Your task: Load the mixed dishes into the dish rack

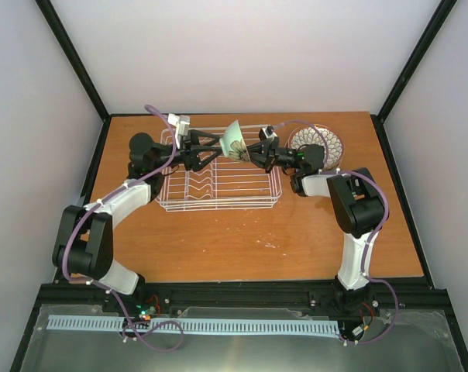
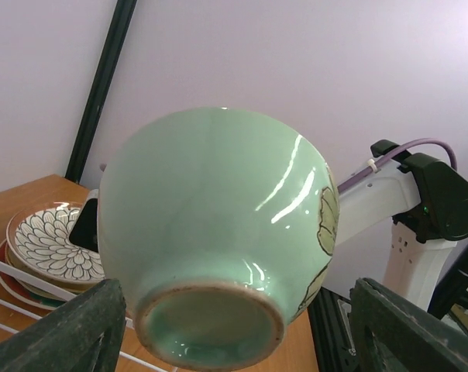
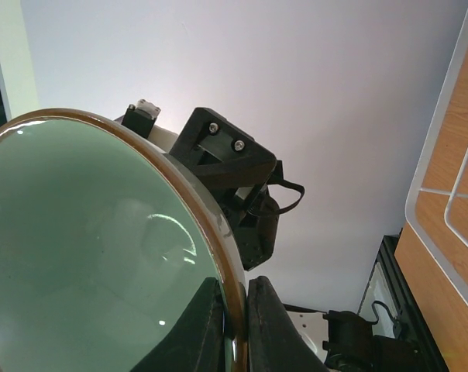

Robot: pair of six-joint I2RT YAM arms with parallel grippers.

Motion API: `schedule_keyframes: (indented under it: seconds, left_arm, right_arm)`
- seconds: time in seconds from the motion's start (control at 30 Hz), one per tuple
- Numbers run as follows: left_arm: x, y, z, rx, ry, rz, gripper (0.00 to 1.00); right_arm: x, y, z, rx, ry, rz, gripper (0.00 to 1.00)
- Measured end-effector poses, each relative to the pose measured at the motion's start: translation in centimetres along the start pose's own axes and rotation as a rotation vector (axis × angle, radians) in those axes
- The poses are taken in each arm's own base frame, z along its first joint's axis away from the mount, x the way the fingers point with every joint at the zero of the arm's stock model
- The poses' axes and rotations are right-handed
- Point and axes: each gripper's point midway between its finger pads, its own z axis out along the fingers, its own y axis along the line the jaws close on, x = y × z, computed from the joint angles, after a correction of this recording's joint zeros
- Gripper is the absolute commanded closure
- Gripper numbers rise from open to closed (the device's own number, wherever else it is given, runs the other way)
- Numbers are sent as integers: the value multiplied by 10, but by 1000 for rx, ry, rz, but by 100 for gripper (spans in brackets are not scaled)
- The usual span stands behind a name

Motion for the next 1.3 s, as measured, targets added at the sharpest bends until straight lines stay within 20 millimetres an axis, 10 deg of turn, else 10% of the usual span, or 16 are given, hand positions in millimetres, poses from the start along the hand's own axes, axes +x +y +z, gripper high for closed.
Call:
schedule_keyframes:
  seconds: [0.47, 1.1, 1.3]
  left_arm:
    - [17, 16, 3, 21, 10, -85, 24]
    - [13, 11, 2, 43, 3, -75, 99]
    - [15, 17, 2, 40, 7, -93, 99]
  right_arm:
    - [4, 0, 5, -2, 12, 3, 97]
    - [1, 1, 9, -14, -1, 3, 97]
    - [-3, -6, 9, -11, -6, 16, 96]
